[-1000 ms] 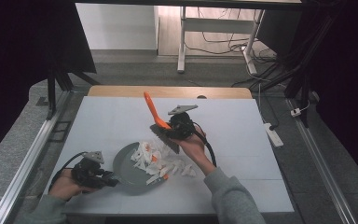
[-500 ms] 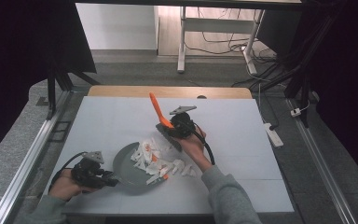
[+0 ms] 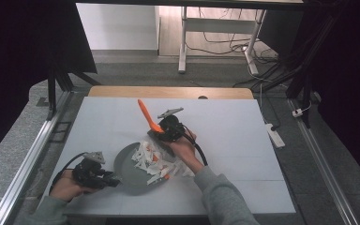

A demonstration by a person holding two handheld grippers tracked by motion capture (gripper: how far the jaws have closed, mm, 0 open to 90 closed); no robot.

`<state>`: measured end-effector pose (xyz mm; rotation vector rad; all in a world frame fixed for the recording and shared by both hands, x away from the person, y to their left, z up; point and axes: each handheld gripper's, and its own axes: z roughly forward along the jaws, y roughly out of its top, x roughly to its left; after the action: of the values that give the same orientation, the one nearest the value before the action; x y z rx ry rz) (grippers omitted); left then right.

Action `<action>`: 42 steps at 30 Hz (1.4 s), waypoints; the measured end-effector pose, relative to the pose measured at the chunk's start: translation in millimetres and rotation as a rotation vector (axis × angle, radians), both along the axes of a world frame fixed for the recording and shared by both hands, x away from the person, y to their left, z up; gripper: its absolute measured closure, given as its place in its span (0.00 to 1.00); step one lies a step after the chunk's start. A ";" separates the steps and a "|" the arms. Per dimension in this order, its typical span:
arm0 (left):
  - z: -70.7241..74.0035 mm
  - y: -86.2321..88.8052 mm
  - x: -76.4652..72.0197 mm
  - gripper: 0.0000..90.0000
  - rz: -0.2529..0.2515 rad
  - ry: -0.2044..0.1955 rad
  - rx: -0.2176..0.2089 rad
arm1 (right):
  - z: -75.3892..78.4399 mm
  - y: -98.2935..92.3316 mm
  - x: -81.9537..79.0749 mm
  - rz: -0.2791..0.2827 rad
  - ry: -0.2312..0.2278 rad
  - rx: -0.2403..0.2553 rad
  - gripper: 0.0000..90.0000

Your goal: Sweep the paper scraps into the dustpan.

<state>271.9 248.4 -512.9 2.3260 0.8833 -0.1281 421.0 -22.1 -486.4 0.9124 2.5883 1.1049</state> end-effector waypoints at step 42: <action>-1.5 -0.7 -6.2 0.68 -0.028 0.002 0.000 | 21.6 -132.1 -60.2 -0.209 -0.080 0.117 0.77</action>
<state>265.7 247.7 -514.4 2.3395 0.8522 -0.1421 360.8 -154.2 -464.9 1.1118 2.3229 1.2167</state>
